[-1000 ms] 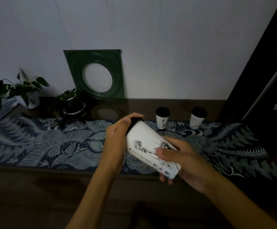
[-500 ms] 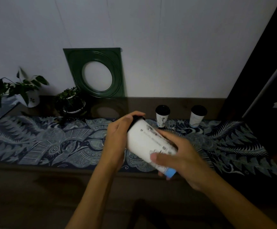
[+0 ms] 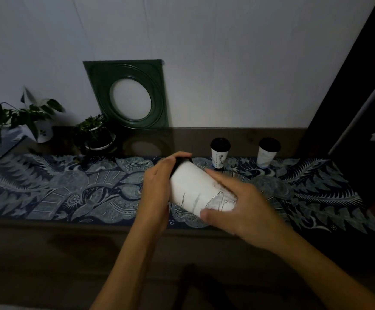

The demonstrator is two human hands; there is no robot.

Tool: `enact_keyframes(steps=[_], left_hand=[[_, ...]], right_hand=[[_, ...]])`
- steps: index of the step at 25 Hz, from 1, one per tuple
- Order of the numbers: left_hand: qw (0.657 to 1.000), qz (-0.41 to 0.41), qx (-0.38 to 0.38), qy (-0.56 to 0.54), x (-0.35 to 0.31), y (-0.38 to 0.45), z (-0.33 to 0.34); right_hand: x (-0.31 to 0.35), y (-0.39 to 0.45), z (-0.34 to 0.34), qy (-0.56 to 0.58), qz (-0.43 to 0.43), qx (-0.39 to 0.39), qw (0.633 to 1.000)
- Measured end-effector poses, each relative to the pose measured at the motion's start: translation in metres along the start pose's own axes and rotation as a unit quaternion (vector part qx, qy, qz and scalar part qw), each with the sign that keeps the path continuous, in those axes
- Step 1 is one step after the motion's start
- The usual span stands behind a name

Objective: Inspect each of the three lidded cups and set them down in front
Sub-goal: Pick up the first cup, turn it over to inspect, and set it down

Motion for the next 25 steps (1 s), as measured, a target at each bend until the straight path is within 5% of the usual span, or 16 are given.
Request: enact_keyframes(steps=[2, 4, 6, 8, 10, 12, 13, 15, 17, 19, 20, 21, 22, 23, 25], left_hand=[[0.999, 0.032, 0.019, -0.022, -0.003, -0.004, 0.0], [0.998, 0.044, 0.02, -0.041, -0.006, -0.004, -0.001], [0.999, -0.004, -0.002, -0.052, -0.008, -0.001, -0.004], [0.996, -0.063, -0.014, -0.056, -0.007, 0.001, -0.004], [0.997, -0.059, -0.01, -0.041, -0.008, 0.002, -0.005], [1.0, -0.012, 0.008, -0.026, -0.012, 0.001, -0.005], [0.999, 0.013, 0.02, -0.031, -0.014, -0.001, -0.005], [0.996, 0.057, 0.039, -0.057, -0.019, -0.004, -0.004], [0.994, 0.069, 0.035, -0.076, -0.022, -0.004, -0.003], [0.997, 0.033, -0.002, -0.073, -0.021, -0.001, -0.004], [0.997, -0.001, -0.023, -0.067, -0.02, 0.0, -0.003], [0.997, -0.033, -0.032, -0.068, -0.018, 0.001, -0.002], [0.995, -0.052, -0.028, -0.076, -0.018, 0.001, 0.0], [0.995, -0.053, -0.017, -0.079, -0.018, 0.001, 0.001], [0.998, -0.017, 0.002, -0.064, -0.021, -0.002, 0.004]], right_hand=[[-0.003, 0.001, -0.001, 0.226, 0.113, 0.029, 0.967], [0.005, 0.001, -0.002, 0.231, 0.114, 0.031, 0.966], [0.015, 0.0, -0.005, 0.007, 0.002, -0.006, 1.0], [0.021, -0.005, 0.004, -0.326, -0.182, -0.032, 0.927], [0.017, -0.006, 0.009, -0.394, -0.226, -0.027, 0.89], [0.015, -0.002, 0.003, -0.256, -0.137, -0.035, 0.956], [0.013, 0.0, 0.0, -0.093, -0.054, -0.018, 0.994], [0.008, -0.001, 0.001, 0.237, 0.098, 0.024, 0.966], [0.006, 0.001, -0.002, 0.331, 0.142, 0.027, 0.933], [0.016, 0.003, -0.008, 0.228, 0.076, 0.001, 0.971], [0.023, 0.004, -0.013, 0.075, -0.014, -0.018, 0.997], [0.03, 0.003, -0.016, -0.14, -0.133, -0.041, 0.98], [0.036, -0.001, -0.014, -0.307, -0.231, -0.062, 0.921], [0.038, -0.004, -0.013, -0.382, -0.279, -0.061, 0.879], [0.035, -0.005, -0.018, -0.318, -0.228, -0.054, 0.919]])
Point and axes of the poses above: each hand's wrist, its own y-axis towards the middle knuckle, its own z-axis out of the palm, x = y × z, the point moved 5 cm from there along y, towards the middle knuckle, and after that the axes turned 15 degrees about y, right-handed, at the moved point
